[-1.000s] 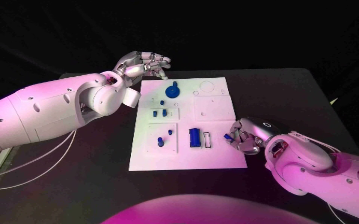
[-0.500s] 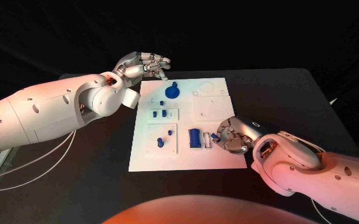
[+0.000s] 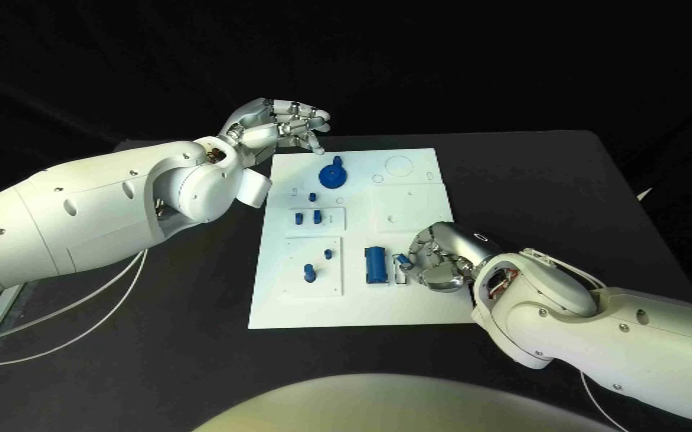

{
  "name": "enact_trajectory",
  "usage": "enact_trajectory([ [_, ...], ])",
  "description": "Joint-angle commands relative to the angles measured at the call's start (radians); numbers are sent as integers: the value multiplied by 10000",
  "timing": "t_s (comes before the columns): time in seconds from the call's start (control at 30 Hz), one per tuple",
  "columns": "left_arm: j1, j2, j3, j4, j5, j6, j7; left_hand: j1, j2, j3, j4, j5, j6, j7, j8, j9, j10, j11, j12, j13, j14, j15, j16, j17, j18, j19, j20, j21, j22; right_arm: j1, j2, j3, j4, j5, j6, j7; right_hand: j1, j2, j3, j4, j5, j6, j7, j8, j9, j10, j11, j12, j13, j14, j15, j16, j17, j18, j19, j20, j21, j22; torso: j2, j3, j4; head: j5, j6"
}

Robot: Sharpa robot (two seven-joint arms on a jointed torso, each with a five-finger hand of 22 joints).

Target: Assemble the parts on the task board

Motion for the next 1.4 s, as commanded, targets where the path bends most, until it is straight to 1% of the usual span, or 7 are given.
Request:
enact_trajectory([
  [0.03, 2, 8, 3, 34, 23, 194, 47, -49, 74, -61, -4, 62, -63, -2, 1, 13, -94, -10, 34, 11, -56, -12, 44, -8, 116, 22, 10, -20, -10, -18, 67, 3, -91, 216, 361, 2, -310, 4, 682, -725, 126, 103, -118, 25, 9, 19, -43, 18, 894, 992, -3, 30, 2405, -32, 207, -42, -38, 1742, -2, 1, -15, 19, -22],
  [0.3, 3, 2, 3, 40, 23, 193, 40, -49, 74, -61, -4, 62, -63, -2, 1, 13, -94, -10, 34, 11, -56, -12, 44, -8, 116, 22, 10, -20, -10, -26, 182, 3, -257, 211, 614, -113, -921, -41, 276, -295, -462, 283, -153, -1, -58, 19, -66, 32, 914, 989, -22, 24, 2392, -28, 209, -55, -77, 1734, -11, 3, -19, 34, -43],
  [0.77, 3, -12, 3, 42, 23, 219, -1, -57, 76, -63, -4, 61, -76, 3, 4, 19, -121, -5, 57, 13, -65, -9, 54, -8, 115, 37, 11, -44, -24, -39, 326, 3, -338, 147, 642, -139, -1113, -79, 60, -119, -420, 366, -173, 29, -59, 34, -82, 58, 937, 991, -38, 27, 2399, -25, 210, -69, -101, 1730, -6, 9, -30, 56, -81],
  [1.0, 3, -13, 3, 41, 23, 226, -8, -58, 76, -63, -4, 61, -76, 3, 4, 19, -123, -5, 57, 12, -65, -8, 55, -8, 115, 37, 11, -45, -25, -41, 308, 3, -317, 63, 516, -139, -1208, -33, -20, 5, -421, 416, -188, 51, -58, 56, -96, 91, 962, 992, -47, 29, 2405, -32, 222, -76, -60, 1740, -7, 3, -1, 64, -89],
  [1.2, 3, -9, 3, 35, 23, 232, -12, -63, 78, -64, 0, 61, -77, 2, 6, 21, -133, -3, 57, 11, -70, -6, 54, -9, 114, 37, 12, -51, -28, -41, 310, 4, -319, 15, 500, -158, -1600, -107, -341, 408, -714, 465, -186, 60, -78, 66, -93, 97, 971, 995, -47, 34, 2416, -36, 235, -82, -48, 1745, -9, 2, 1, 62, -85],
  [1.3, 3, -9, 3, 35, 23, 234, -14, -63, 78, -64, 0, 61, -77, 2, 6, 21, -133, -3, 57, 11, -70, -6, 54, -9, 114, 37, 12, -51, -28, -41, 312, 4, -320, 2, 486, -153, -1916, -186, -652, 801, -1481, 497, -179, 61, -101, 69, -84, 97, 975, 995, -38, 35, 2418, -36, 238, -76, -60, 1745, -6, -1, -10, 71, -85],
  [1.4, 3, -13, 3, 36, 23, 234, -19, -64, 82, -63, 2, 61, -77, 2, 6, 21, -135, -3, 58, 11, -71, -6, 55, -9, 114, 37, 12, -52, -29, -41, 310, 4, -319, -5, 470, -143, -2130, -362, -1069, 1119, -1221, 508, -198, 75, -100, 75, -95, 108, 988, 996, -56, 35, 2420, -35, 238, -82, -74, 1744, -4, 2, -17, 82, -93],
])
